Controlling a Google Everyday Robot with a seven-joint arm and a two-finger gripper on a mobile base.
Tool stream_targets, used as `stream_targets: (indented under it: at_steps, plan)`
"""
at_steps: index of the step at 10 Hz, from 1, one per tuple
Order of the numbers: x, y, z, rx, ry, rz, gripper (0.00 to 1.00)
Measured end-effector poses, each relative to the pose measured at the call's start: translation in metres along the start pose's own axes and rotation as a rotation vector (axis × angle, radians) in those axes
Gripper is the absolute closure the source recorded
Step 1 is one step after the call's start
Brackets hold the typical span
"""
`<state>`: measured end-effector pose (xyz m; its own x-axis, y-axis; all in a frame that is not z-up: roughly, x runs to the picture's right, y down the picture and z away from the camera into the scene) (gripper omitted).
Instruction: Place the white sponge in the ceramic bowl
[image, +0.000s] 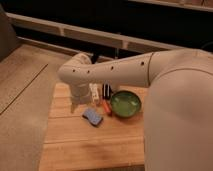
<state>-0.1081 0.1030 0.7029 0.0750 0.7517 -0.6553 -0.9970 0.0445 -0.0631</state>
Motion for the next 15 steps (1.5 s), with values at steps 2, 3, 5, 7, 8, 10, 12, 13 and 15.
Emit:
stream_targets:
  at_steps: [2,3,5,7,8,10,12,13,15]
  plan:
    - [-0.007,0.003,-0.001,0.002,-0.024,-0.069,0.35]
    - [-0.014,0.010,-0.002,0.000,-0.046,-0.137,0.35]
    - [-0.034,0.029,-0.001,-0.009,-0.080,-0.323,0.35]
    - [-0.050,0.044,0.010,-0.019,-0.074,-0.477,0.35]
    - [-0.059,0.036,0.022,-0.009,-0.045,-0.536,0.35]
    - [-0.070,0.028,0.039,-0.019,0.007,-0.584,0.35]
    - [-0.073,0.027,0.063,-0.038,0.082,-0.627,0.35]
    - [-0.073,0.025,0.070,-0.042,0.104,-0.627,0.35]
    - [-0.073,0.021,0.075,-0.041,0.120,-0.620,0.35]
